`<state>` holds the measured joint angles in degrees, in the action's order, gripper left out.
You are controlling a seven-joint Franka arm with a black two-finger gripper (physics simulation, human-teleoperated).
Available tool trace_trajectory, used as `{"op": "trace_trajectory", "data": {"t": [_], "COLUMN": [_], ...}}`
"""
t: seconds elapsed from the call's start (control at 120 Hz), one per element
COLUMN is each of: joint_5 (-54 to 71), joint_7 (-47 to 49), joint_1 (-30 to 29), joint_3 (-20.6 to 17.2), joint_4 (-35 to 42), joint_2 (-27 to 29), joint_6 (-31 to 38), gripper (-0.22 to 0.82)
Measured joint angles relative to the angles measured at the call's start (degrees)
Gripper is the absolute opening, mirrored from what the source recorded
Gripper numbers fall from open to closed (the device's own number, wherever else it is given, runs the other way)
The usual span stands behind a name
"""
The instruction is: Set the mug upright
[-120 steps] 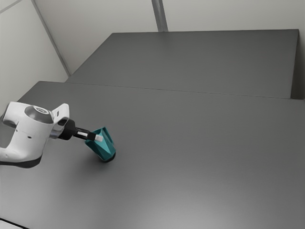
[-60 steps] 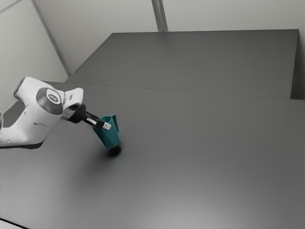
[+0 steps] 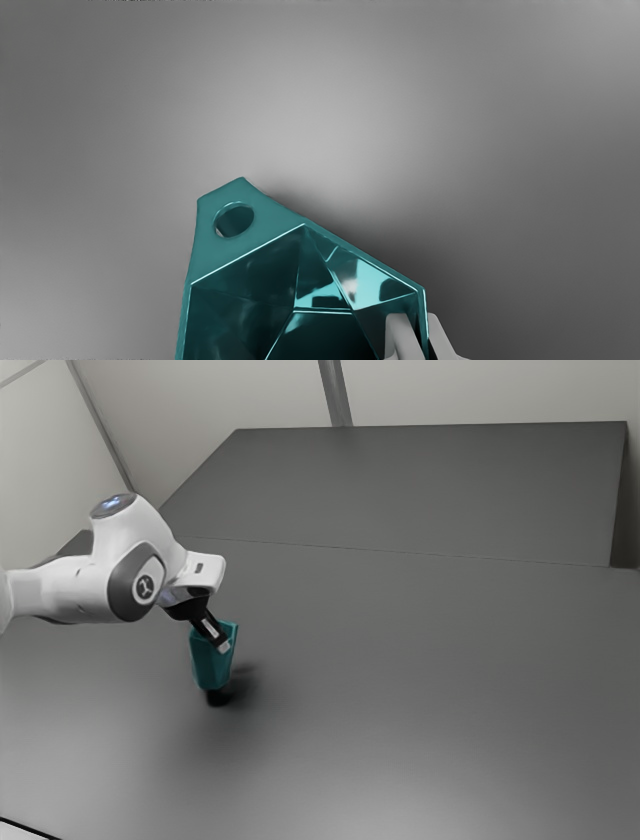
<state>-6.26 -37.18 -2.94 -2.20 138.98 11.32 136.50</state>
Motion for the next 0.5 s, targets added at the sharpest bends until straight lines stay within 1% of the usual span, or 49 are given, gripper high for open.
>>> {"op": "trace_trajectory", "data": {"t": [0.267, 0.417, 0.5], "joint_5": [2.42, 2.64, 2.69], "joint_7": [13.86, 19.84, 22.58], "joint_1": [4.19, 5.09, 5.50], "joint_3": [0.21, 0.43, 1.35], "joint_4": [0.00, 0.00, 0.00], "joint_2": [-0.90, -2.24, -3.35], "joint_6": [3.82, 5.38, 6.60], "gripper": [-0.18, -0.18, -0.18]}}
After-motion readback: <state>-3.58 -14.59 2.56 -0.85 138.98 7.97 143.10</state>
